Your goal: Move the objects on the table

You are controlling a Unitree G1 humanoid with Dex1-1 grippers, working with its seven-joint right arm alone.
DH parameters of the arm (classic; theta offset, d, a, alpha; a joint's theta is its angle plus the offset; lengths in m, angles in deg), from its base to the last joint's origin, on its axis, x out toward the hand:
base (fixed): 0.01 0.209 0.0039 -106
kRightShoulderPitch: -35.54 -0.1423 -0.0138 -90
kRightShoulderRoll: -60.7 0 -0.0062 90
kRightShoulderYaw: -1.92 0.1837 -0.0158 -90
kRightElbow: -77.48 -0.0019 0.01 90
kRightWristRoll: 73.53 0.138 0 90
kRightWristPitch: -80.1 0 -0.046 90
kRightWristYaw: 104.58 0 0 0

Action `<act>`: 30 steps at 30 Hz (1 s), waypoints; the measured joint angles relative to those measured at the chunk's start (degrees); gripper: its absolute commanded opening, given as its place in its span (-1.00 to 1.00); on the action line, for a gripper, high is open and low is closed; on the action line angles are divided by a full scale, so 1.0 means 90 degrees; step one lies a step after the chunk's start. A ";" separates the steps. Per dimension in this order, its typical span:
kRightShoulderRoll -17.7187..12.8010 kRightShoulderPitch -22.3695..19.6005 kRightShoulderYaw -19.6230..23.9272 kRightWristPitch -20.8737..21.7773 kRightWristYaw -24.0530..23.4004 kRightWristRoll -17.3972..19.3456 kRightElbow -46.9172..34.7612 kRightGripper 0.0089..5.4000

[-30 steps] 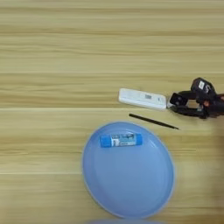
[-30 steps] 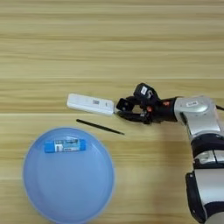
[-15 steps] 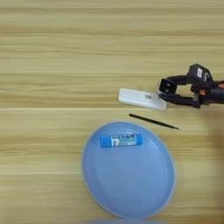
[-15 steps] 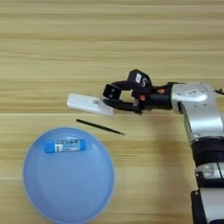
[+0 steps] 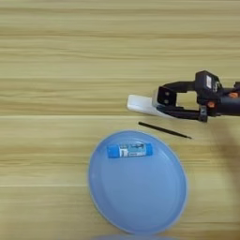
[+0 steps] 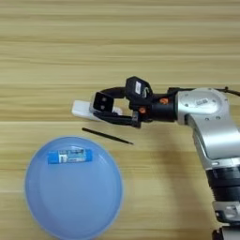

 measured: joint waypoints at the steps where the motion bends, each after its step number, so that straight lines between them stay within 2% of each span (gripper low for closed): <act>1: 0.0000 0.0018 -0.0008 -0.0016 -0.0003 0.0025 -0.0032 -0.08; 16: -0.0004 0.0460 -0.0292 -0.0318 0.0069 0.0213 -0.0877 -0.08; 30: -0.0035 0.1027 -0.0889 -0.0399 0.0258 0.0162 -0.1094 -0.08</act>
